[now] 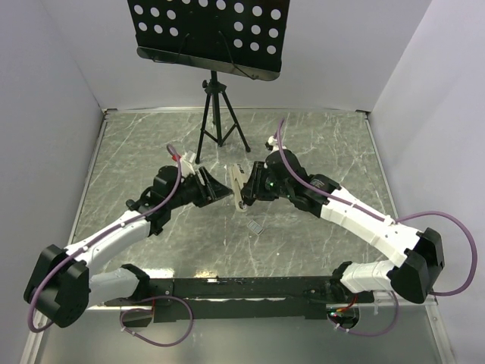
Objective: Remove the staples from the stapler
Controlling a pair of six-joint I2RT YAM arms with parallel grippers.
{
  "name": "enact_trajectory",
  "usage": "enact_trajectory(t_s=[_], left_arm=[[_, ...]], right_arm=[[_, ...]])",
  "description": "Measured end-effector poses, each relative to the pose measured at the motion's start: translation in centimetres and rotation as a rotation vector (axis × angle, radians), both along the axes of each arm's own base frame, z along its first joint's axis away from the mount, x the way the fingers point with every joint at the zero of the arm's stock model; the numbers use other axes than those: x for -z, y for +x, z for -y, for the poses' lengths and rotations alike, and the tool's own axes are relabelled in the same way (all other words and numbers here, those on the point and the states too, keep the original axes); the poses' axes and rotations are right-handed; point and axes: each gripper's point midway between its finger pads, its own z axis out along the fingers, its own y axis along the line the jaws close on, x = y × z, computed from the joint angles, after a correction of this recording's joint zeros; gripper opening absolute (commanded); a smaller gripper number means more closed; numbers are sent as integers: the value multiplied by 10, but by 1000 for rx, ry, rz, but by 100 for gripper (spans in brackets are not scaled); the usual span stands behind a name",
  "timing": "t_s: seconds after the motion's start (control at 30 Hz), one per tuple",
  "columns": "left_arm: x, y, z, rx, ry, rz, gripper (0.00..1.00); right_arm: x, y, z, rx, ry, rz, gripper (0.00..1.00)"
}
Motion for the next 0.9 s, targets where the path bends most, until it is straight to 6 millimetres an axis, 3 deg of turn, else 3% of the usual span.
enact_trajectory(t_s=[0.23,0.43,0.8,0.83,0.9], left_arm=[[5,-5,11,12,-1,-23,54],[8,-2,18,19,5,-30,52],[15,-3,24,27,3,-58,47],[15,-3,25,27,0,-61,45],[15,-2,28,33,-16,-64,24]], right_arm=[[-7,5,-2,26,-8,17,0],[-4,6,1,41,-29,16,0],[0,3,-12,25,-14,5,0],[0,3,-13,25,-13,5,0],[0,3,-13,23,-11,5,0]])
